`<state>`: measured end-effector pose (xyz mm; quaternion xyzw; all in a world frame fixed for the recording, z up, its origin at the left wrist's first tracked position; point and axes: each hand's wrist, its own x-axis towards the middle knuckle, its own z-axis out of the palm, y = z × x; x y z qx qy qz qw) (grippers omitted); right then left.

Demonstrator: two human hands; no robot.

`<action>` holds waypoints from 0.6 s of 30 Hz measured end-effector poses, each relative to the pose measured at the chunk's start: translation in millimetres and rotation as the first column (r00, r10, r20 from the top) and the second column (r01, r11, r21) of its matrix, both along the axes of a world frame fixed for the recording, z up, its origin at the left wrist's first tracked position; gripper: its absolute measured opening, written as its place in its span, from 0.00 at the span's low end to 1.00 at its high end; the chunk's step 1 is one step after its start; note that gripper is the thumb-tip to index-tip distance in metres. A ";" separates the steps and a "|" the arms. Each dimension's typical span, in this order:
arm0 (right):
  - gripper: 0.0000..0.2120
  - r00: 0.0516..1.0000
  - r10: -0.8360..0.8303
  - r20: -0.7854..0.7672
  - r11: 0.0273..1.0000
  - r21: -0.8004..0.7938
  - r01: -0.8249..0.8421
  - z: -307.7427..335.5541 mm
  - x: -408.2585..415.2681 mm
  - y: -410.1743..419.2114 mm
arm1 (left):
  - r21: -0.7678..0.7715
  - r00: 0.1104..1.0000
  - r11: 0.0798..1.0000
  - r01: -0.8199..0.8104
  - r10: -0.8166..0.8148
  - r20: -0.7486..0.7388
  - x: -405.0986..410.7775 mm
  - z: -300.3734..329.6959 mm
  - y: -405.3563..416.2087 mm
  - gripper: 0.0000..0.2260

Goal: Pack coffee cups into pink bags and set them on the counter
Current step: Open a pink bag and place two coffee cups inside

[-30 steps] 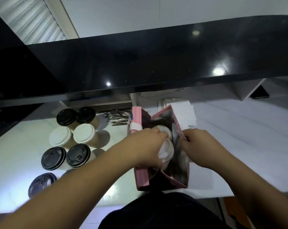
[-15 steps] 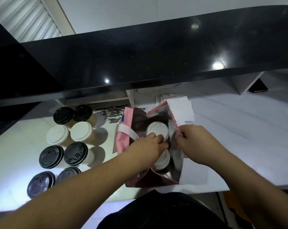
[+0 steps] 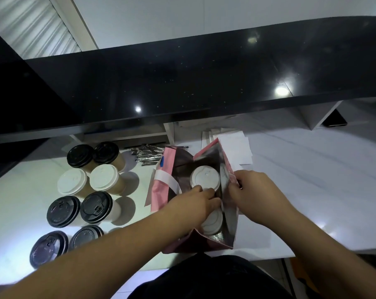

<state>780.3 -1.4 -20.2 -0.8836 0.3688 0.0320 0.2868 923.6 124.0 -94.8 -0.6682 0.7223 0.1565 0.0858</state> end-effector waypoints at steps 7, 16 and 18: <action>0.16 0.999 -0.031 -0.006 0.999 -0.015 0.031 0.9 5.9 -2.6 | 0.030 0.998 0.999 -0.026 0.028 -0.049 6.1 44.8 -8.0 0.19; 0.22 0.996 -0.076 0.037 0.995 -0.055 0.078 -7.9 2.9 -13.0 | -0.394 0.645 0.512 -0.763 0.568 -0.511 131.8 82.3 10.9 0.03; 0.21 0.996 -0.083 0.031 0.996 -0.040 0.084 -8.9 3.3 -12.0 | -0.270 0.607 0.544 -0.795 0.721 -0.334 163.7 47.2 14.9 0.04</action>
